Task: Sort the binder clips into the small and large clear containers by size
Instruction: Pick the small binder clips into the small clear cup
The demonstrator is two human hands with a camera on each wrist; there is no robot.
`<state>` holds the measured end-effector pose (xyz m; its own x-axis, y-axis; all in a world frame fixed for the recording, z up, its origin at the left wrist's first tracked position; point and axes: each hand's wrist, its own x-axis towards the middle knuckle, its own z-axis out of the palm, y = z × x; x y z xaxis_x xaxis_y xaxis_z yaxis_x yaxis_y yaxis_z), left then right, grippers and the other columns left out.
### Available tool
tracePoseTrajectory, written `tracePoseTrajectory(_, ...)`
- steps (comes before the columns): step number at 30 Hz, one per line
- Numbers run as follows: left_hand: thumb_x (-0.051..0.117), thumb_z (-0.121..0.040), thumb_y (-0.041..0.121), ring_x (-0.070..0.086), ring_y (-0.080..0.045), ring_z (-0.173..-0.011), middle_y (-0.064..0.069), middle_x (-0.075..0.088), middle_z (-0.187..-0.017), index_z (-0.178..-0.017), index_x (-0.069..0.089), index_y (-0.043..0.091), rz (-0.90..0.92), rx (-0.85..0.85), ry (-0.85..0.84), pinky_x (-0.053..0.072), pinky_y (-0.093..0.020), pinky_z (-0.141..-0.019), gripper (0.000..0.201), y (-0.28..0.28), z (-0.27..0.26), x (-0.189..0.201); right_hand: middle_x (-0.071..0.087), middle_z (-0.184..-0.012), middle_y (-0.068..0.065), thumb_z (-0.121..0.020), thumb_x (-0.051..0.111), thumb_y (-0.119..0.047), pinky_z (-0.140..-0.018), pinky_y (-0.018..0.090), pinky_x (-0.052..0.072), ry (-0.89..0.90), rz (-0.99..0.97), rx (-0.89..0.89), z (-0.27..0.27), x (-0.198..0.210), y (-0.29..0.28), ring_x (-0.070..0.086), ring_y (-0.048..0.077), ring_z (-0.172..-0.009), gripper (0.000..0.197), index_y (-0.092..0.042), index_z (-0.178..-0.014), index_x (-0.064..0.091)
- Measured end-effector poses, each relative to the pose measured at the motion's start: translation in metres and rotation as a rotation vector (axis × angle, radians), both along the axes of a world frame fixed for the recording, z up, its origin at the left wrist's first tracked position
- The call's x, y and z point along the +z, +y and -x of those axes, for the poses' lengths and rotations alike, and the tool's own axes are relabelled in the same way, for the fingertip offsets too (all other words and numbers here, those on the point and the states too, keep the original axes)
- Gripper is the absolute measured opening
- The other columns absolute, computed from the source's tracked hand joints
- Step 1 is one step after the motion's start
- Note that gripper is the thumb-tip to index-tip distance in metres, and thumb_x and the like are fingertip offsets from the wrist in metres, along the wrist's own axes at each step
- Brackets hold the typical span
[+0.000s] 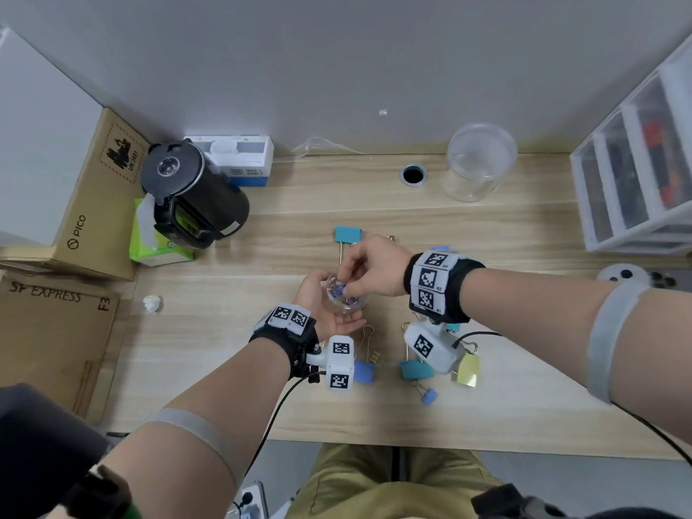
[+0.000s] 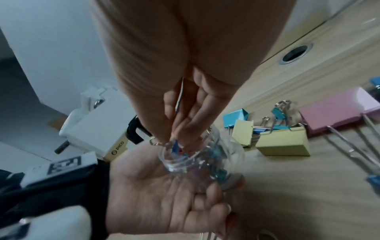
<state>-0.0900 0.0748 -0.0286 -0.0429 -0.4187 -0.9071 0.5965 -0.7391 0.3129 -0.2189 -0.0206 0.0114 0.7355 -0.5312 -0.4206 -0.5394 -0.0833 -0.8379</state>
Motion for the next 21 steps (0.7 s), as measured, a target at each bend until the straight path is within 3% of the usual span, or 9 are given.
tracePoseTrajectory(3, 0.042, -0.092, 0.042, 0.061, -0.03, -0.073, -0.017, 0.07, -0.08, -0.091, 0.067, 0.003, 0.001, -0.017, -0.006, 0.054, -0.047, -0.084, 0.046, -0.003, 0.003, 0.0, 0.075, -0.085, 0.006, -0.072, 0.081, -0.005, -0.08, 0.036, 0.061, -0.063, -0.06, -0.078, 0.011, -0.001, -0.002, 0.072, 0.017, -0.08, 0.018, -0.022, -0.073, 0.074)
tracePoseTrajectory(6, 0.042, -0.089, 0.043, 0.06, -0.031, -0.071, -0.018, 0.068, -0.082, -0.099, 0.066, 0.0, -0.015, -0.009, -0.004, 0.055, -0.046, -0.082, 0.05, -0.003, 0.005, -0.002, 0.074, -0.089, 0.014, -0.08, 0.075, -0.003, -0.064, 0.03, 0.06, -0.104, -0.141, -0.24, 0.025, 0.005, -0.013, 0.072, 0.02, -0.076, 0.014, -0.016, -0.079, 0.072)
tracePoseTrajectory(9, 0.043, -0.088, 0.045, 0.06, -0.031, -0.074, -0.022, 0.066, -0.094, -0.114, 0.063, -0.001, -0.028, 0.012, 0.0, 0.056, -0.045, -0.08, 0.056, -0.003, 0.006, -0.003, 0.067, -0.079, 0.009, -0.084, 0.069, -0.001, -0.056, 0.024, 0.056, -0.033, -0.092, -0.376, 0.053, -0.002, -0.032, 0.07, 0.019, -0.07, 0.012, -0.012, -0.083, 0.066)
tracePoseTrajectory(12, 0.043, -0.089, 0.044, 0.059, -0.03, -0.074, -0.026, 0.069, -0.102, -0.118, 0.063, -0.001, -0.024, 0.016, 0.014, 0.056, -0.044, -0.078, 0.057, -0.002, 0.008, -0.005, 0.067, -0.079, 0.001, -0.079, 0.074, -0.007, -0.064, 0.02, 0.053, 0.199, 0.11, -0.214, 0.095, -0.02, -0.044, 0.063, 0.013, -0.068, 0.009, -0.011, -0.085, 0.068)
tracePoseTrajectory(15, 0.041, -0.09, 0.044, 0.059, -0.03, -0.073, -0.026, 0.071, -0.099, -0.119, 0.062, -0.001, -0.018, 0.005, 0.02, 0.056, -0.043, -0.077, 0.057, -0.001, 0.01, -0.007, 0.068, -0.079, -0.008, -0.076, 0.068, -0.009, -0.072, 0.021, 0.053, 0.435, 0.204, 0.003, 0.131, -0.036, -0.039, 0.064, 0.011, -0.074, 0.013, -0.022, -0.079, 0.068)
tracePoseTrajectory(18, 0.042, -0.088, 0.042, 0.059, -0.031, -0.07, -0.026, 0.07, -0.099, -0.118, 0.062, -0.002, -0.018, -0.006, 0.017, 0.056, -0.042, -0.074, 0.057, -0.001, 0.013, -0.008, 0.067, -0.081, -0.009, -0.076, 0.066, -0.012, -0.076, 0.025, 0.056, 0.487, 0.22, 0.031, 0.149, -0.05, -0.029, 0.065, 0.012, -0.077, 0.014, -0.025, -0.08, 0.066)
tracePoseTrajectory(21, 0.044, -0.087, 0.043, 0.06, -0.03, -0.07, -0.025, 0.067, -0.104, -0.118, 0.061, -0.002, -0.03, -0.012, 0.017, 0.056, -0.044, -0.076, 0.057, -0.002, 0.016, -0.008, 0.065, -0.087, -0.007, -0.077, 0.073, -0.026, -0.078, 0.028, 0.056, 0.453, 0.237, -0.006, 0.149, -0.058, -0.022, 0.063, 0.012, -0.08, 0.015, -0.022, -0.09, 0.065)
